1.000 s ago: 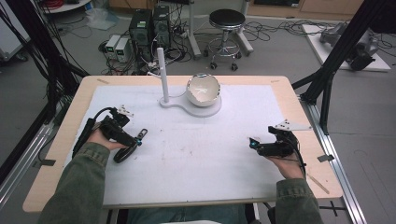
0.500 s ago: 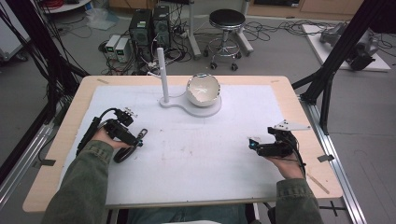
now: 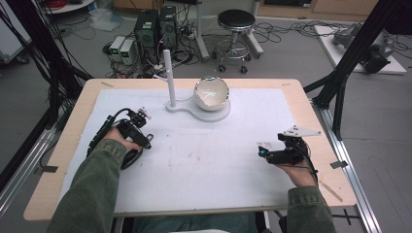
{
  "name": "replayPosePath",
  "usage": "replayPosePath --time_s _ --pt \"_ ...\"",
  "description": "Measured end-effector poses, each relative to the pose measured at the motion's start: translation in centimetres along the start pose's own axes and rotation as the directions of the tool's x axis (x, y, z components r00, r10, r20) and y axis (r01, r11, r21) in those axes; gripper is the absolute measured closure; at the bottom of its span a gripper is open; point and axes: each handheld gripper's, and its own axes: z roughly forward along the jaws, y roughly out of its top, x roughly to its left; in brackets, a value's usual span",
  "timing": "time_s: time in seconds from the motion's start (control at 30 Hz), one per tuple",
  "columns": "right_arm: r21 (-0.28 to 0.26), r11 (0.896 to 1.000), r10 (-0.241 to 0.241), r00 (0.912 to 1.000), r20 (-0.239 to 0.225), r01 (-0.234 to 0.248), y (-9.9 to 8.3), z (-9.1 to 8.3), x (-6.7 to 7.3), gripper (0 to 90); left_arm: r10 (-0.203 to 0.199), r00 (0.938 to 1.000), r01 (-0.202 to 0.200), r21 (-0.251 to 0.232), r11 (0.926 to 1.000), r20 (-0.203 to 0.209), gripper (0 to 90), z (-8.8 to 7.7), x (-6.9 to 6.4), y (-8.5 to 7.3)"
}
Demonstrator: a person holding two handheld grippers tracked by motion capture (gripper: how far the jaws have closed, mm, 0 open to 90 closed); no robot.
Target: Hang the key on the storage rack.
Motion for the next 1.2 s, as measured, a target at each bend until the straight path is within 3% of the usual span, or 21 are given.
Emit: replayPosePath --time_s 0.3,0.33,0.4,0.43,0.47,0.53,0.63,1.07,1.2 --pt "0.015 1.000 -0.016 0.9999 -0.003 0.016 -0.1 0.1 0.1 0.6 -0.020 0.9998 0.020 0.090 0.9957 0.000 42.8 1.1 -0.1 0.8" --pt "0.016 1.000 -0.016 0.9999 -0.001 0.016 -0.1 0.1 0.1 0.6 -0.026 0.9997 0.025 0.093 0.9954 0.001 50.0 1.3 -0.1 0.8" --pt "0.016 1.000 -0.015 0.9999 0.000 0.015 -0.1 0.1 0.0 0.6 -0.030 0.9994 0.028 0.097 0.9948 0.016 54.3 1.3 -0.1 0.8" --pt "0.015 1.000 -0.011 0.9999 0.003 0.011 -0.1 0.1 0.0 0.6 -0.032 0.9993 0.030 0.098 0.9947 0.020 63.7 1.2 0.0 0.8" --pt "0.015 1.000 -0.011 0.9999 0.003 0.011 -0.1 0.1 0.0 0.6 -0.040 0.9989 0.037 0.097 0.9946 0.024 63.7 1.2 0.1 0.8" --pt "0.015 1.000 -0.012 0.9999 0.004 0.012 -0.1 0.1 0.0 0.6 -0.046 0.9981 0.041 0.103 0.9939 0.042 80.2 1.1 0.5 0.7" --pt "0.019 1.000 -0.009 1.0000 0.003 0.009 -0.1 0.1 0.0 0.6 -0.047 0.9963 0.040 0.095 0.9946 0.072 82.7 1.1 0.7 0.6" --pt "0.016 1.000 -0.011 0.9999 0.005 0.011 -0.1 0.1 0.0 0.6 -0.037 0.9940 0.031 0.061 0.9977 0.103 83.5 0.0 1.1 0.3" --pt "0.015 1.000 -0.012 0.9999 0.005 0.012 -0.1 0.1 0.0 0.6 -0.020 0.9937 0.017 0.025 0.9995 0.110 83.4 -0.7 1.1 0.1"
